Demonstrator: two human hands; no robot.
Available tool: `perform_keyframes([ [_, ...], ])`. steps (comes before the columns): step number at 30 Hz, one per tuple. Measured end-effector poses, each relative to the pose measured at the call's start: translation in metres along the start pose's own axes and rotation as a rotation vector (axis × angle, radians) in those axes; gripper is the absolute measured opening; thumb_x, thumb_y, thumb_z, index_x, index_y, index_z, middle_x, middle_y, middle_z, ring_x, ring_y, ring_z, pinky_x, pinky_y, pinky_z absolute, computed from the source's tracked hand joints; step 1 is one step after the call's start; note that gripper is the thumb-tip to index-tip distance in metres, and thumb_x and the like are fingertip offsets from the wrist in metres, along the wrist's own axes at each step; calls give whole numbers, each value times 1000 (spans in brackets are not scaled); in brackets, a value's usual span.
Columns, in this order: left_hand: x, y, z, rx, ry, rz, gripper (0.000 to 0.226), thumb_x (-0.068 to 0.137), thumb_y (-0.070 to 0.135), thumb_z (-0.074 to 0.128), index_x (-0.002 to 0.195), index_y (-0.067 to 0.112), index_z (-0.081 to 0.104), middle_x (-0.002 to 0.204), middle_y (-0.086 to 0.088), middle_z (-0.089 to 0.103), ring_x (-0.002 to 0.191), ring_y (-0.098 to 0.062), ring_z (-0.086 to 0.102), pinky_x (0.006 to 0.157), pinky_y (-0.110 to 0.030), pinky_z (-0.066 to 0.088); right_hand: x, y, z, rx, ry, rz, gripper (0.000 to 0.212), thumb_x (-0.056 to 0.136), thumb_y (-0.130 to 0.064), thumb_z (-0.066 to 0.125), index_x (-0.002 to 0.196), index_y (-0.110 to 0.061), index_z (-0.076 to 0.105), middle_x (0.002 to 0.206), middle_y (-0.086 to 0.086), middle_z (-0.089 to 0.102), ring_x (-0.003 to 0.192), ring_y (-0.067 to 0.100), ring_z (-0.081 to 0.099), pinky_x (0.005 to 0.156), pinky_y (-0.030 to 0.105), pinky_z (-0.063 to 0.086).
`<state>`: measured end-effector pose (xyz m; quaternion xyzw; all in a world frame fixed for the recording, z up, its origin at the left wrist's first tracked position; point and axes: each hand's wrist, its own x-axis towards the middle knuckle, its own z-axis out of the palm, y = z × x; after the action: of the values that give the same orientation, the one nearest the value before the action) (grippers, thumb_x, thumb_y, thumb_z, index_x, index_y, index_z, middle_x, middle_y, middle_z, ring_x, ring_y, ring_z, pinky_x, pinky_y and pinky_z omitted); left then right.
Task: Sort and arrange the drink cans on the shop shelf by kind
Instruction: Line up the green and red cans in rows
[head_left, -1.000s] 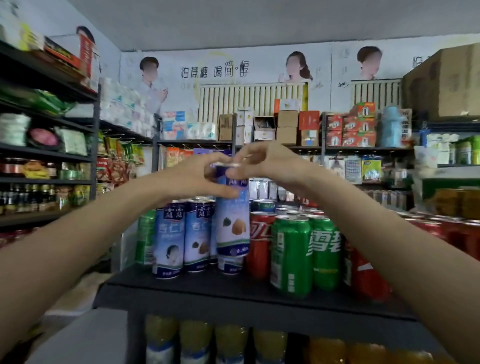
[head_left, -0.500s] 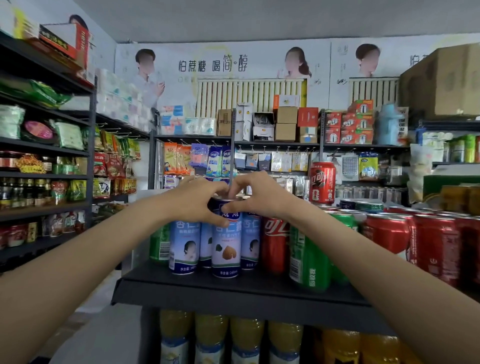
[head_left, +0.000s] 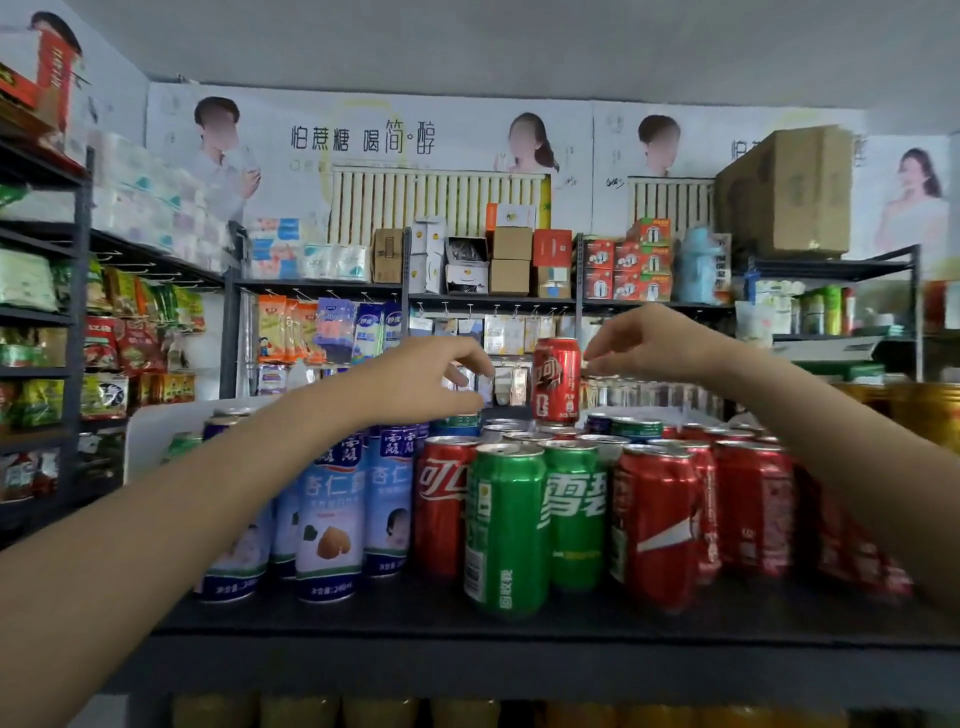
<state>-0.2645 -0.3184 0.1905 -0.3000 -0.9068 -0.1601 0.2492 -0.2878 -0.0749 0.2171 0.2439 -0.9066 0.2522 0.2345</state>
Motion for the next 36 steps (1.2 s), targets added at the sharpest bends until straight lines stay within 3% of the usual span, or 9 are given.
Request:
perform_keyframes([
  [8, 70, 48, 42, 20, -339, 16, 29, 89, 27, 58, 116, 16, 60, 108, 6, 61, 99, -8, 57, 81, -15, 43, 13, 81, 2, -241, -236, 213, 36, 78, -39, 70, 101, -10, 67, 107, 1, 61, 98, 16, 55, 85, 28, 41],
  [12, 79, 52, 56, 51, -443, 7, 26, 93, 23, 52, 115, 14, 63, 96, 9, 63, 78, -3, 56, 68, -9, 43, 14, 85, 12, -116, -179, 215, 32, 75, -34, 75, 92, -8, 67, 93, -6, 57, 96, 16, 51, 80, 27, 37],
  [15, 77, 51, 59, 21, -442, -22, 24, 93, 24, 52, 112, 17, 64, 90, 7, 64, 75, -12, 60, 64, -12, 48, 13, 79, 5, -4, -79, 246, 35, 75, -24, 75, 97, 1, 66, 103, 6, 59, 102, 20, 53, 75, 25, 36],
  [19, 70, 41, 57, -50, -360, -32, 14, 88, 28, 59, 100, 32, 66, 106, 11, 64, 99, -32, 63, 87, -47, 51, 17, 59, -23, 121, 225, 148, 29, 74, -22, 74, 90, -1, 63, 102, 8, 62, 102, 25, 57, 61, 18, 40],
  [23, 54, 47, 34, -255, -30, -55, 31, 86, 28, 59, 117, 27, 55, 120, 9, 59, 102, -4, 55, 92, -24, 42, 12, 17, -45, 280, 415, -35, 23, 73, -26, 75, 81, -11, 59, 99, 5, 64, 93, 18, 60, 75, 23, 48],
  [25, 41, 52, 18, -431, 80, -80, 39, 82, 33, 62, 120, 27, 52, 118, 12, 61, 106, -4, 56, 97, -32, 38, 8, -7, -48, 378, 403, -99, 25, 74, -27, 75, 81, -10, 59, 93, 2, 65, 88, 14, 62, 74, 22, 49],
  [28, 21, 55, -1, -611, 157, -66, 41, 77, 31, 64, 116, 26, 52, 106, 14, 65, 93, 4, 61, 87, -26, 41, 2, -40, -39, 463, 301, -174, 32, 73, -31, 76, 87, -6, 62, 94, 6, 69, 92, 17, 63, 87, 33, 50],
  [33, -16, 39, -21, -717, 238, -108, 67, 67, 27, 74, 127, 19, 45, 101, 2, 71, 102, -13, 64, 101, -37, 41, -3, -86, -6, 561, 132, -238, 24, 76, -31, 73, 68, -12, 60, 78, 1, 63, 74, 10, 56, 72, 24, 47],
  [36, -40, 25, -29, -693, 221, -156, 68, 65, 26, 69, 128, 24, 44, 106, -2, 69, 102, -11, 63, 101, -33, 41, -2, -106, 18, 565, 70, -236, 28, 72, -30, 77, 78, -5, 65, 80, 3, 63, 76, 11, 57, 74, 26, 45],
])
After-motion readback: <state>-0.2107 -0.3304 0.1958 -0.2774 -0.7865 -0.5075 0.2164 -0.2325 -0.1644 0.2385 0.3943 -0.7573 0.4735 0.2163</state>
